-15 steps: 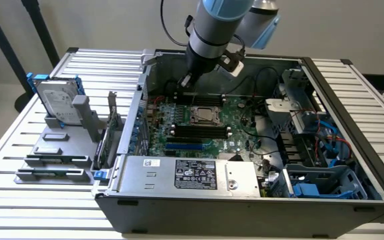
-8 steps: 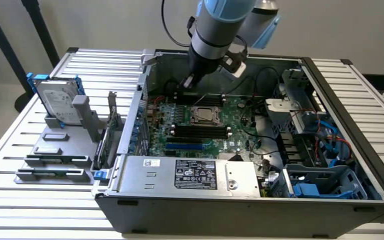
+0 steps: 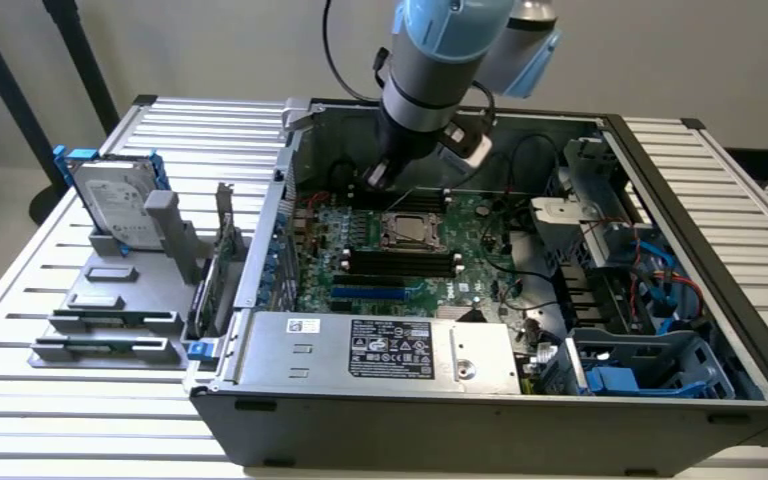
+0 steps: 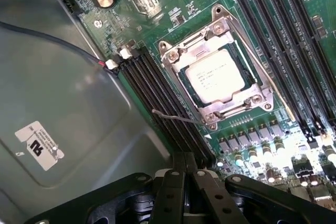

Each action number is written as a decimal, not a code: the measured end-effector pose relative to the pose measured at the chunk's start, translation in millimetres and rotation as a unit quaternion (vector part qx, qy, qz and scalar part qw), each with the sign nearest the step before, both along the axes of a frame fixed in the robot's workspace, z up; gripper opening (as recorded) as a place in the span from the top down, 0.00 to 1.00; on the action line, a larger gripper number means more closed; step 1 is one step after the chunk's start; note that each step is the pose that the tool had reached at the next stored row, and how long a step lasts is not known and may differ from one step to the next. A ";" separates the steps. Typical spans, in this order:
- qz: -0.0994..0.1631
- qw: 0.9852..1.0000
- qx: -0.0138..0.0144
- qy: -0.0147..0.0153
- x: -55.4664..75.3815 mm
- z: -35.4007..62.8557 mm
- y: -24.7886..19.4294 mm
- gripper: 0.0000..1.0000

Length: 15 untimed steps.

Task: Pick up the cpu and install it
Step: 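Close the cpu cover, then install the first cpu locking lever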

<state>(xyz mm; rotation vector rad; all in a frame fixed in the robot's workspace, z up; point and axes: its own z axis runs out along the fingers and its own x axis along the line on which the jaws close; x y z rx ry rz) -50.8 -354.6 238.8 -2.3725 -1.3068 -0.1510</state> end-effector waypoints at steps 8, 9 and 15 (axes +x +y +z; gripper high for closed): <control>0.000 1.000 0.000 -0.023 -8.6 -8.7 -4.6 0.89; 0.000 1.000 0.000 -0.025 -10.7 -9.6 -4.9 0.89; 0.001 0.999 0.001 -0.045 -18.4 -15.1 -5.2 0.89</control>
